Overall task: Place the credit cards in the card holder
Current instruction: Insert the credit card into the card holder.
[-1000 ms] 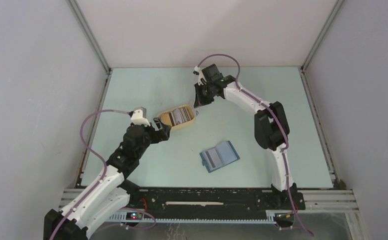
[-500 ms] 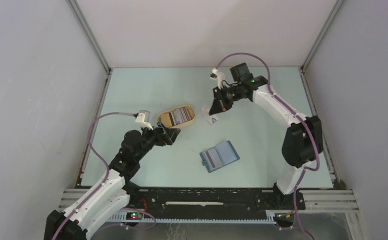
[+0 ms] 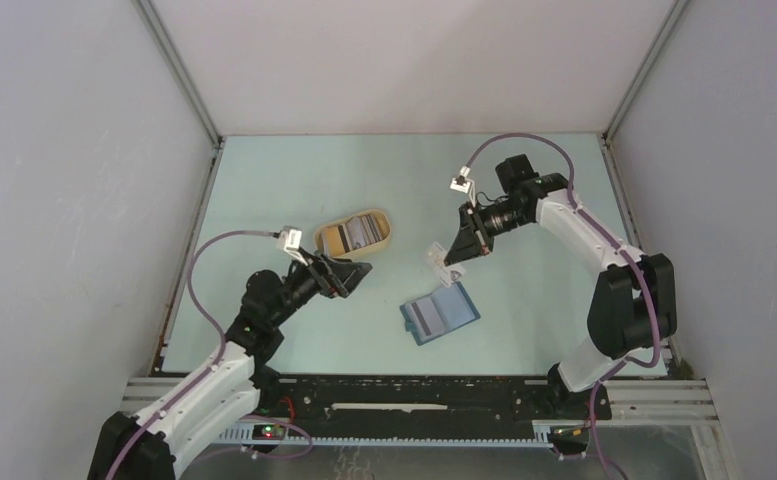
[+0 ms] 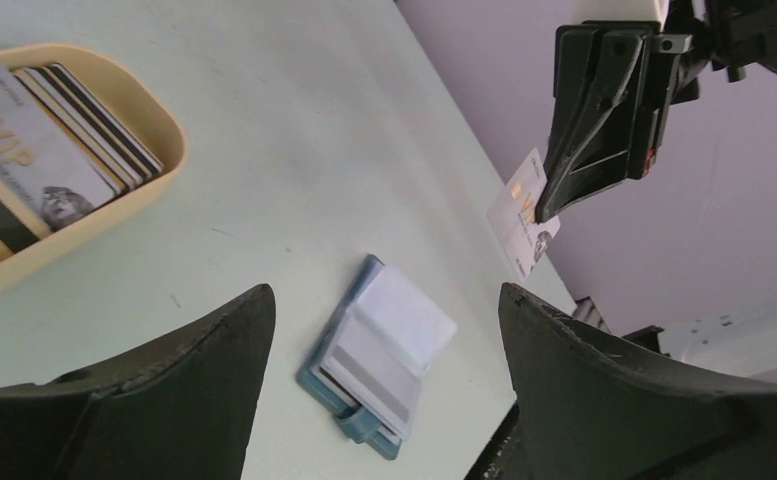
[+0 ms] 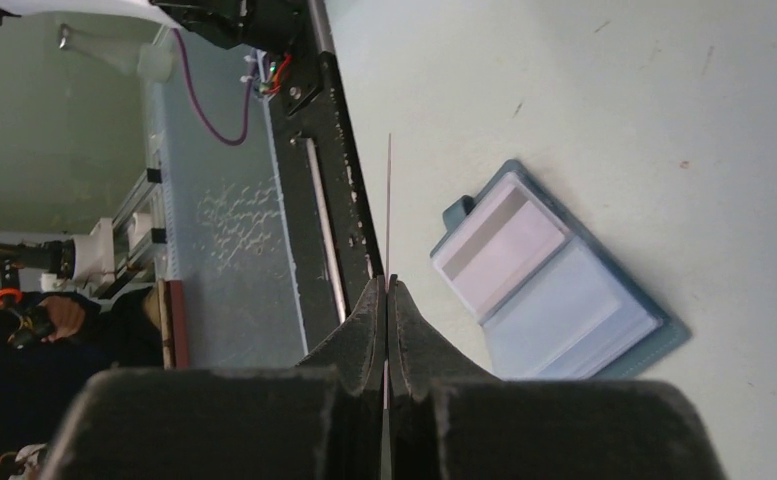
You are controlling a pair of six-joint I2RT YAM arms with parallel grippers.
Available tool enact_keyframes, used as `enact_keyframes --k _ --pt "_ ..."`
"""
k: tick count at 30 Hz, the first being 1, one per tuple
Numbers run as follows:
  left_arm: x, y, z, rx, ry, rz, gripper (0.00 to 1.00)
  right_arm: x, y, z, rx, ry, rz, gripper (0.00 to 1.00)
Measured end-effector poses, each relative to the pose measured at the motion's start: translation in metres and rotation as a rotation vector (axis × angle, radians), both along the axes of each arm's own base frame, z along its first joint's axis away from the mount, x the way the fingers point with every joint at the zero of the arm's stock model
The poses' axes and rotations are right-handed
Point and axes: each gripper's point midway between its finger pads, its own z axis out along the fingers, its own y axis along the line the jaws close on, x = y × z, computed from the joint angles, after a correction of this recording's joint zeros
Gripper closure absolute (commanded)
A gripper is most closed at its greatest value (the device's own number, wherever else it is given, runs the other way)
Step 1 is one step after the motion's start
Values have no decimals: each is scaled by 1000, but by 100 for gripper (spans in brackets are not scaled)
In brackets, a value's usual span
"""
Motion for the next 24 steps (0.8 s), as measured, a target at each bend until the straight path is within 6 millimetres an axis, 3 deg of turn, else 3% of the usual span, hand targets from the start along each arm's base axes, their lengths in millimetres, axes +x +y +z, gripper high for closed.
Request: enact_keyframes --k 8,14,17,24 --pt "-8 -14 -13 -72 62 -65 17 -17 -2 -7 43 35 46 100" --pt "-22 -41 -22 -85 107 -155 38 -34 -7 -35 17 120 38 100" --pt "-31 -57 -37 -71 157 -207 50 -41 -12 -50 -12 176 26 100" --pt "-41 -96 -77 0 297 -303 74 -30 -19 -73 -68 246 -25 100"
